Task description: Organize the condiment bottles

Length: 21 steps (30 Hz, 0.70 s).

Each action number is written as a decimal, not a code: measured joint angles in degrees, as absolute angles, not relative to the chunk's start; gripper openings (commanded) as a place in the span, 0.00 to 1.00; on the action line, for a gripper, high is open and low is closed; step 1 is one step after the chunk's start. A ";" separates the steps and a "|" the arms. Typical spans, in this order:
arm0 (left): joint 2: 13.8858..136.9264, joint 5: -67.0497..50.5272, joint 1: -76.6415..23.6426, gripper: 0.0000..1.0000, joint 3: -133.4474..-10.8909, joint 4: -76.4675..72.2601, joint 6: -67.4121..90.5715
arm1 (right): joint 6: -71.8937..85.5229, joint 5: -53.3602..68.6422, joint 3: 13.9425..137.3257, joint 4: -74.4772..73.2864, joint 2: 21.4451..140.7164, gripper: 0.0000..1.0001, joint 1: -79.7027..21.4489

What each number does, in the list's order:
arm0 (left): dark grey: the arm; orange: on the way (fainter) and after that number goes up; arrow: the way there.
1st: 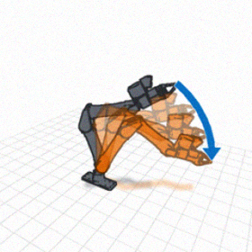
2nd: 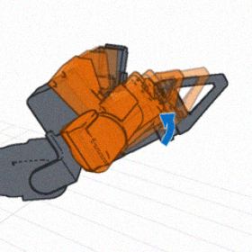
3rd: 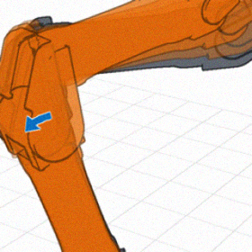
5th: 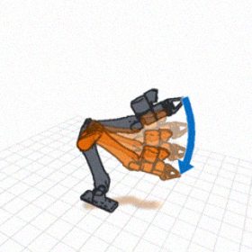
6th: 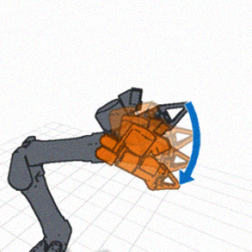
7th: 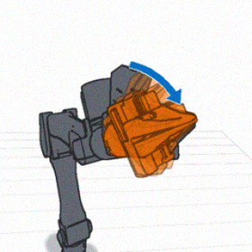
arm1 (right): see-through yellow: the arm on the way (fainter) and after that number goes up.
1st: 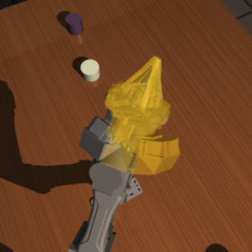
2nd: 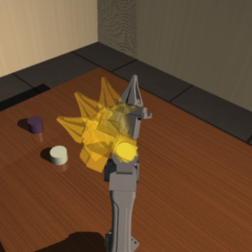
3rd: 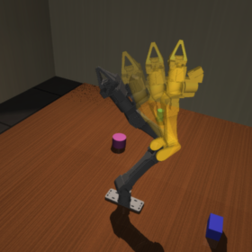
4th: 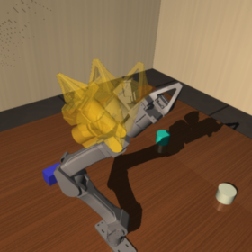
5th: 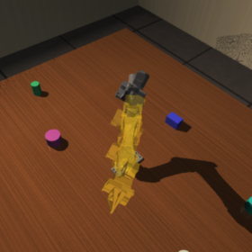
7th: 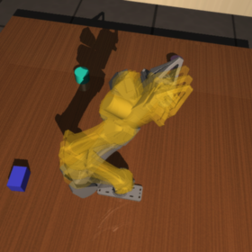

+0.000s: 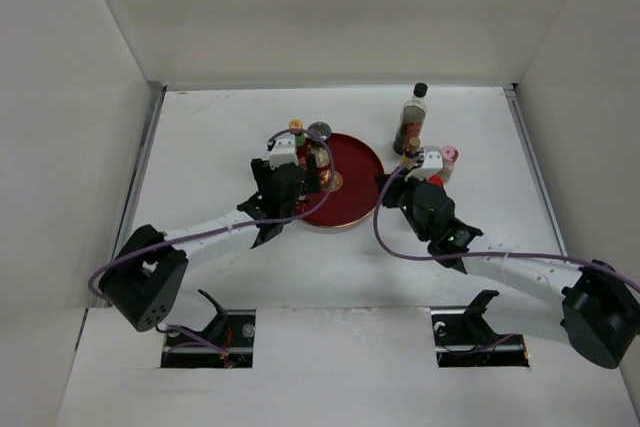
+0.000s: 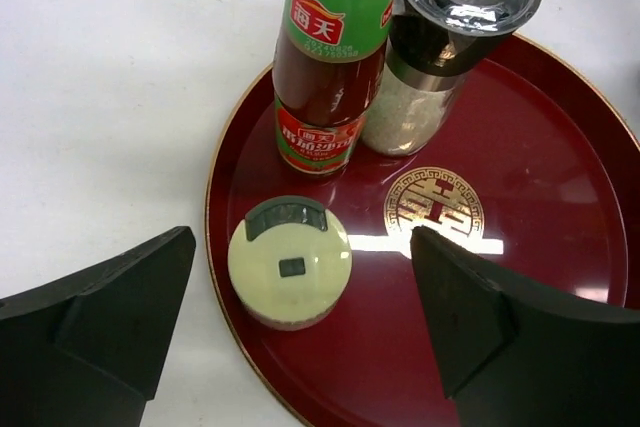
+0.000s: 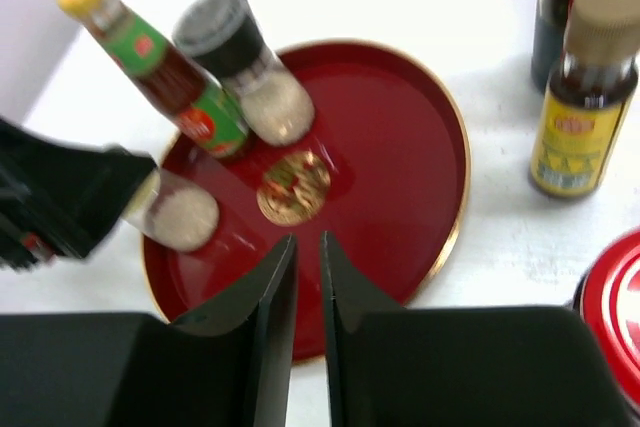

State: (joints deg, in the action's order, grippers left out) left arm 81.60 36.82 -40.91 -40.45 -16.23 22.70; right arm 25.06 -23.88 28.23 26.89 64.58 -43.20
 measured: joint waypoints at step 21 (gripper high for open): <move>40.45 43.00 -42.81 1.00 -17.80 -26.68 24.75 | 17.89 -29.19 70.15 0.56 81.97 0.93 -23.66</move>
State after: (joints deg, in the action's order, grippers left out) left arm 40.45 43.00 -42.81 -17.80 -26.68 24.75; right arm 17.89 -29.19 70.15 0.56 81.97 -23.66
